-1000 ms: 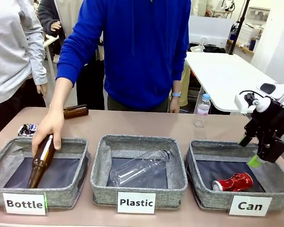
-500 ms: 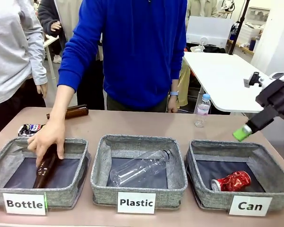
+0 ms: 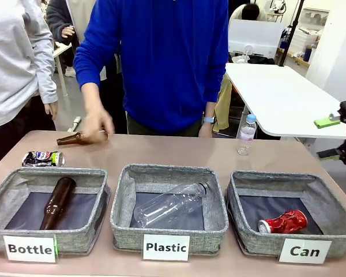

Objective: Sort the can waste into the basket.
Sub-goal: Pick up the can waste from the table and place it in the right Fabric basket.

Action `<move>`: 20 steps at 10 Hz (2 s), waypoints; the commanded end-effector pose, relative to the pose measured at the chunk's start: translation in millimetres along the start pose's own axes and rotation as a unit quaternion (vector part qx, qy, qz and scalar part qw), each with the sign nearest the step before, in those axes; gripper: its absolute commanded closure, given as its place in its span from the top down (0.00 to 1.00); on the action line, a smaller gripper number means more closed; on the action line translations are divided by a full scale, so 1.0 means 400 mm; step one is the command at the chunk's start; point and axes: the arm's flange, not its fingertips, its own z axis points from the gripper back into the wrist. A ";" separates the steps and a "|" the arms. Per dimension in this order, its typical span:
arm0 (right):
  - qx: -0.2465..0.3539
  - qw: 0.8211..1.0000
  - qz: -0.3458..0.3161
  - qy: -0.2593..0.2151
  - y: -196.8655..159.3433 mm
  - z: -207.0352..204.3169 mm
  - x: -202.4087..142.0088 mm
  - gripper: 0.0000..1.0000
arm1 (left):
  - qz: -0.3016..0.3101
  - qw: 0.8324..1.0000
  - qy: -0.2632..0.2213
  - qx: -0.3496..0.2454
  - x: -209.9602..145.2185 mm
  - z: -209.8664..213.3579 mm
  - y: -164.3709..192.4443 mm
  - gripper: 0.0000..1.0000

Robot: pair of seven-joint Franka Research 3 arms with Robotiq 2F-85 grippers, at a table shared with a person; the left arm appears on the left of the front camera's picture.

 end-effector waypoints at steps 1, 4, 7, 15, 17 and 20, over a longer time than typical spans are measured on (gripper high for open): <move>0.019 0.998 -0.016 -0.049 -0.007 0.010 -0.062 1.00 | -0.039 0.995 0.071 0.056 -0.001 -0.137 0.007 1.00; 0.063 0.996 -0.045 -0.040 -0.077 0.095 -0.128 1.00 | -0.051 0.989 0.080 0.114 -0.008 -0.186 0.069 1.00; 0.038 0.998 -0.031 -0.046 -0.055 0.094 -0.086 1.00 | -0.022 0.994 0.082 0.064 0.027 -0.163 0.036 1.00; 0.038 0.998 -0.031 -0.046 -0.055 0.094 -0.086 1.00 | -0.022 0.994 0.082 0.064 0.027 -0.163 0.036 1.00; 0.038 0.998 -0.031 -0.046 -0.055 0.094 -0.086 1.00 | -0.022 0.994 0.082 0.064 0.027 -0.163 0.036 1.00; 0.038 0.998 -0.031 -0.046 -0.055 0.094 -0.086 1.00 | -0.022 0.994 0.082 0.064 0.027 -0.163 0.036 1.00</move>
